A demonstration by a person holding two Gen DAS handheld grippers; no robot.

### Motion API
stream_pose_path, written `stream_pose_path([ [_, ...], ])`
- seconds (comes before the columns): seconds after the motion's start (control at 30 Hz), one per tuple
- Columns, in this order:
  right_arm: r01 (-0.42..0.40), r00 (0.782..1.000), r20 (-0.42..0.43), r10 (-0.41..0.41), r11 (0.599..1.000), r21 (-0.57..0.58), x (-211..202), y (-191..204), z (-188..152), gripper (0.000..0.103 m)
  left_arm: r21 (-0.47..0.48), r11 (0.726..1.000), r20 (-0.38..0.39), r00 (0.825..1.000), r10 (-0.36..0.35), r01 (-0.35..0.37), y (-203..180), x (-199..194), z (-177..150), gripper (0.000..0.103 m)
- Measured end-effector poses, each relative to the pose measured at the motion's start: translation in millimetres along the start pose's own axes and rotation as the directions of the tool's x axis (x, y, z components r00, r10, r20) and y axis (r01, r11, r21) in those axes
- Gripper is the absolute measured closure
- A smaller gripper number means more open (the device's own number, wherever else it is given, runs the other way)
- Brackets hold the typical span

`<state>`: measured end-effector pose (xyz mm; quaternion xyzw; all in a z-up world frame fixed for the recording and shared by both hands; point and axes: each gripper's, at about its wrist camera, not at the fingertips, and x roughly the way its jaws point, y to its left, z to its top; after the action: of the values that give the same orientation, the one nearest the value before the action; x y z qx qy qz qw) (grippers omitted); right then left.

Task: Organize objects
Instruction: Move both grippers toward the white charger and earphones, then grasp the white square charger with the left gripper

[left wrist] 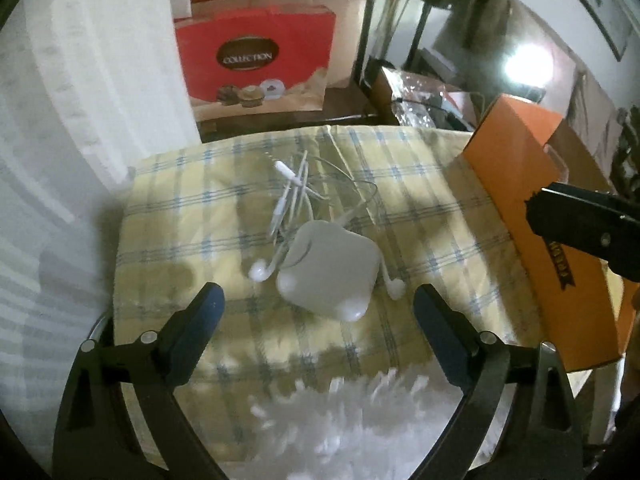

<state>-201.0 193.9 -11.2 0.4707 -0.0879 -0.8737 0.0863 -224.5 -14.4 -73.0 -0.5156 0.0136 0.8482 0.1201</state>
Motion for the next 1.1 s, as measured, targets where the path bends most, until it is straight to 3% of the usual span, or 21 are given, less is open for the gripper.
stream_pose_path([
  [0.43, -0.034, 0.999, -0.033, 0.036, 0.997, 0.063, 34.5, -4.4, 6.8, 0.024, 0.064, 0.998, -0.068, 0.998, 0.011, -0.006, -6.2, 41.0, 5.4, 0.008],
  [0.53, -0.033, 0.999, -0.035, 0.036, 0.997, 0.066, 37.4, -4.5, 7.9, 0.024, 0.056, 0.998, -0.062, 0.998, -0.022, 0.025, -2.8, 43.4, 4.9, 0.015],
  [0.63, -0.032, 0.999, -0.038, 0.035, 0.997, 0.070, 39.8, -4.7, 8.5, 0.024, 0.083, 0.996, -0.062, 0.998, -0.011, 0.016, -3.2, 45.0, 5.4, 0.024],
  [0.9, -0.024, 0.998, -0.047, 0.027, 0.998, 0.063, 44.0, -4.6, 6.3, 0.024, 0.169, 0.986, -0.077, 0.997, 0.024, -0.010, -18.4, 53.6, 0.6, 0.027],
  [1.1, -0.015, 0.999, -0.049, 0.018, 0.998, 0.066, 44.9, -6.4, 6.6, 0.024, 0.140, 0.989, -0.052, 0.998, -0.038, 0.045, -12.7, 45.6, -0.5, 0.030],
])
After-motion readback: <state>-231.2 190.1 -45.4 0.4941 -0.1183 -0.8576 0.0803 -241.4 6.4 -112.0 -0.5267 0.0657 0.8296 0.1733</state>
